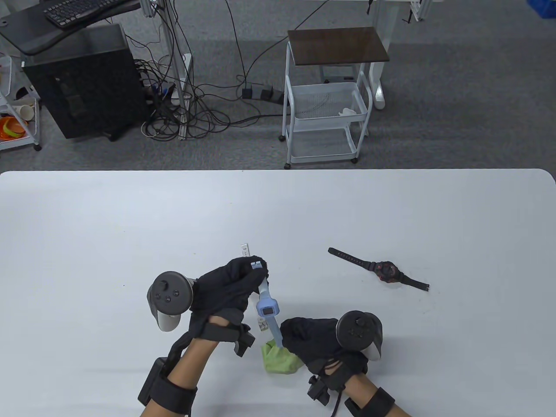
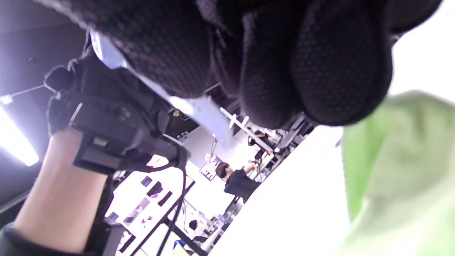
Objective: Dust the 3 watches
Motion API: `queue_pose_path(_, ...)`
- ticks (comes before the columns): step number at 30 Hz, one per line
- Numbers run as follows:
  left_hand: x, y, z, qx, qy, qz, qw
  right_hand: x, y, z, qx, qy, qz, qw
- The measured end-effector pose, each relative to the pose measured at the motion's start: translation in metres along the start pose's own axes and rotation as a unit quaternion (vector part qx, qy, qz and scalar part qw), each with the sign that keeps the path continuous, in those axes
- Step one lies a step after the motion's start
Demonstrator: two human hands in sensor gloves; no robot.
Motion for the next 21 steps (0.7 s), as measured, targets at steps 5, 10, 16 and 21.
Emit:
queue_pose_path(5,0.001,0.004,-0.006,0.009,0.005,-0.005,1.000,0.006,-0.019,0.005,-0.100,-0.052,-0.006,0.994)
queue_pose_path(10,0.003,0.006,-0.012,0.017,0.015,-0.008,1.000,0.014,-0.010,-0.011,-0.142,-0.039,0.073,0.986)
queue_pose_path(16,0.003,0.006,-0.014,0.021,0.021,-0.014,0.999,0.017,0.021,-0.032,-0.200,-0.002,0.187,0.962)
queue_pose_path(21,0.002,0.005,-0.020,0.025,0.028,-0.016,0.999,0.016,0.031,-0.036,-0.215,0.002,0.214,0.953)
Point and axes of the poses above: the tracker on the back of each hand, its own z axis roughly to the thumb side, its own x axis roughly from the wrist to the fingertips, y = z × x, the point moved 5 cm from there along x, roughly from the wrist to the fingertips, and after that the axes turned 10 degrees about y, right-handed, at the moved point
